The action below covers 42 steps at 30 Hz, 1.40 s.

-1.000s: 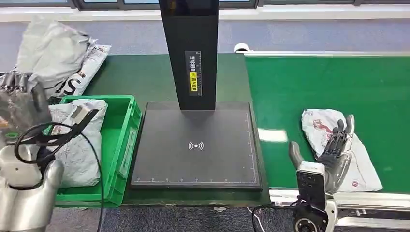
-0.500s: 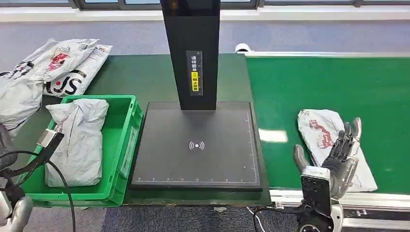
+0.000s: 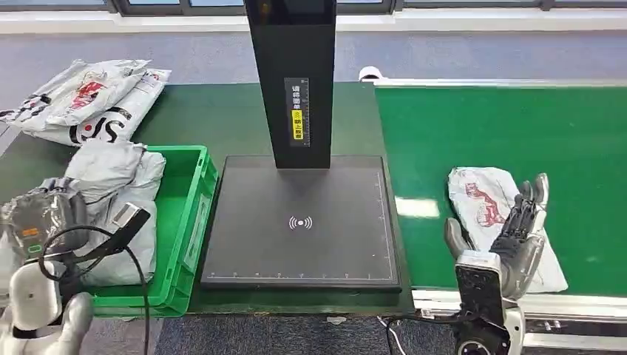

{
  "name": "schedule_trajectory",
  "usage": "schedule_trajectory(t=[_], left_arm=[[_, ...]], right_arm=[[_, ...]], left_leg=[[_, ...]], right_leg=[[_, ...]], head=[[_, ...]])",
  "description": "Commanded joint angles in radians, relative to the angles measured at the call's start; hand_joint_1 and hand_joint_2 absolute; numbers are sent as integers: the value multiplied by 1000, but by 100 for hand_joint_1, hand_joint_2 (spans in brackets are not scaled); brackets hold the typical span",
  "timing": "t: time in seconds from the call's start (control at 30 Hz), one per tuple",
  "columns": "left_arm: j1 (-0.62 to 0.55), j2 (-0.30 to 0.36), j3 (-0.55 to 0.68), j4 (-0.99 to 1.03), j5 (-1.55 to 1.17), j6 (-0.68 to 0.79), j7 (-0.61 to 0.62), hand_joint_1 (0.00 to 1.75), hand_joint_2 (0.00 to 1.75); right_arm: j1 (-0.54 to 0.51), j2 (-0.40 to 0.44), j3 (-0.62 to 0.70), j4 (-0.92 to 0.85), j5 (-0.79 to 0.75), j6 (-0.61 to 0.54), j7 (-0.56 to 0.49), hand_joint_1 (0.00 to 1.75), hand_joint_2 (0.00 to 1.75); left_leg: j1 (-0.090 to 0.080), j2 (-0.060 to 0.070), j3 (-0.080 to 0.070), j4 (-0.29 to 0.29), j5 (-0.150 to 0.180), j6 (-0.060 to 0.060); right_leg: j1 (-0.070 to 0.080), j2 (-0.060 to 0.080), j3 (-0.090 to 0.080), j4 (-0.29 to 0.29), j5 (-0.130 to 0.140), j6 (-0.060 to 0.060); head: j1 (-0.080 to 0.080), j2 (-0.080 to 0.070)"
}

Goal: Moved the parcel from conveyor to table for the left to box.

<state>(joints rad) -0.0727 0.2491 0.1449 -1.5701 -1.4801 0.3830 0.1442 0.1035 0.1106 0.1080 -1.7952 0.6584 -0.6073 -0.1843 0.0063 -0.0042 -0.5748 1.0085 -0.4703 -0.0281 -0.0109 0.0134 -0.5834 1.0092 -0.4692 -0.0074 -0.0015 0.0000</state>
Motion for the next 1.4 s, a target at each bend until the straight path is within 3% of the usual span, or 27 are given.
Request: schedule_trajectory(t=[0.03,0.27,0.3,0.4,0.97,1.17,1.3,1.37,1.4], left_arm=[[-158,-116,-232,280,-3,-61,2,175,175],[-199,-98,-243,390,40,-23,7,175,175],[-212,-91,-243,426,9,-47,39,0,175],[-276,-101,-233,597,22,48,32,0,175],[-302,-128,-266,595,82,52,-3,0,175],[-311,-191,-242,469,723,-152,-224,0,175],[-239,-180,-354,198,969,-194,-271,0,175],[-201,-216,-446,32,1160,-237,-315,0,175],[-196,-212,-492,-5,1158,-205,-270,0,175]], right_arm=[[-71,9,-39,85,-22,23,-12,0,175],[-78,1,-30,95,-29,17,-14,0,175],[-82,-7,-23,96,-39,19,-20,0,175],[-96,-12,-14,103,-44,2,-21,0,175],[-103,-13,-19,93,-47,-19,-31,0,175],[-80,-22,-36,72,-61,-25,-45,0,175],[-100,-27,-34,137,-62,-21,-37,0,175],[-98,-15,-64,209,-2,-29,33,0,175],[-97,-16,-69,229,-5,-39,18,0,175]], left_leg=[[0,-7,2,-4,3,1],[0,-2,2,-2,1,1],[0,-3,2,-3,2,1],[1,-4,3,-4,3,1],[2,-4,2,-3,3,2],[1,-6,-1,0,2,2],[2,-7,-1,-1,2,3],[2,-9,0,-1,3,5],[2,-14,-2,0,3,5]], right_leg=[[0,-8,5,-4,1,0],[0,-4,4,-2,1,0],[0,-5,4,-3,1,0],[1,-6,6,-5,1,0],[2,-7,5,-5,2,0],[1,-8,3,-2,0,0],[2,-9,4,-3,1,1],[2,-12,6,-5,1,2],[2,-16,6,-4,0,2]], head=[[0,0],[0,0],[0,0],[0,0],[0,0],[0,0],[0,0],[0,0],[0,0]])
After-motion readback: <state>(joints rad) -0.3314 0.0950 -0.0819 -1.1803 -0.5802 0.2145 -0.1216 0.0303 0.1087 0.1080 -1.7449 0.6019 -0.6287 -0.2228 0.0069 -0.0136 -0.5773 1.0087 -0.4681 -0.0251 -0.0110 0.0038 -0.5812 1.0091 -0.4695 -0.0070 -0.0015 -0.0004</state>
